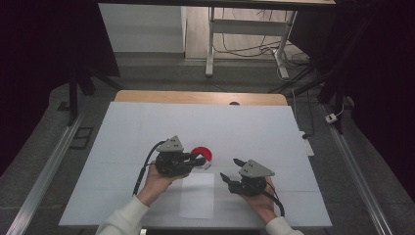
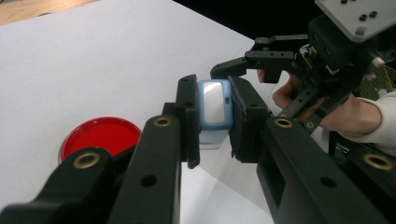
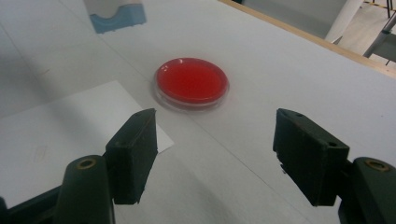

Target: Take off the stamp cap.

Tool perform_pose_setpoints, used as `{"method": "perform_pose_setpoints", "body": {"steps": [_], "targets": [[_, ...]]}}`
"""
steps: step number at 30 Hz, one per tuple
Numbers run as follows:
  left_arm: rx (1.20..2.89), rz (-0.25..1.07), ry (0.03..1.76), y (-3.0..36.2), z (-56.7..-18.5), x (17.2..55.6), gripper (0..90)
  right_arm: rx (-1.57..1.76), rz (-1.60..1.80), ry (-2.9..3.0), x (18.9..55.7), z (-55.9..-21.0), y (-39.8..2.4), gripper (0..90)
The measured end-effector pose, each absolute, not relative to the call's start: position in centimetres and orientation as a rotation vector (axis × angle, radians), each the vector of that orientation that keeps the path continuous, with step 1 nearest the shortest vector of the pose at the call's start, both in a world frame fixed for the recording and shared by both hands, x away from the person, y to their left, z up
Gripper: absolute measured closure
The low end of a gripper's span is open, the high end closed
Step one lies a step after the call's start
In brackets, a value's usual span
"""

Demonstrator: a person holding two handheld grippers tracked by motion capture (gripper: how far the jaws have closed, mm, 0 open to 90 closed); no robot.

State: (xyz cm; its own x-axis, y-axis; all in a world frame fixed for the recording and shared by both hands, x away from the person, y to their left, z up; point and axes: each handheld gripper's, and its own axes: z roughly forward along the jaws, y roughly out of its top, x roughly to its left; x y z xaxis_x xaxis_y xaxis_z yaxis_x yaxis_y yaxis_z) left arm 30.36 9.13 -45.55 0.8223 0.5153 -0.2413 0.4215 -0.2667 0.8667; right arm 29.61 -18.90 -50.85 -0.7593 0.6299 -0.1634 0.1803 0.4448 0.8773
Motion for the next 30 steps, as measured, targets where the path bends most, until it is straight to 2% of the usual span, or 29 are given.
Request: {"method": "perform_pose_setpoints", "body": {"steps": [30], "targets": [[1.907, 0.12, 0.754, 8.9, -46.6, 30.7, 74.7, 0.585, 1.266, 2.233, 28.7, -50.5, -15.3, 33.4]]}}
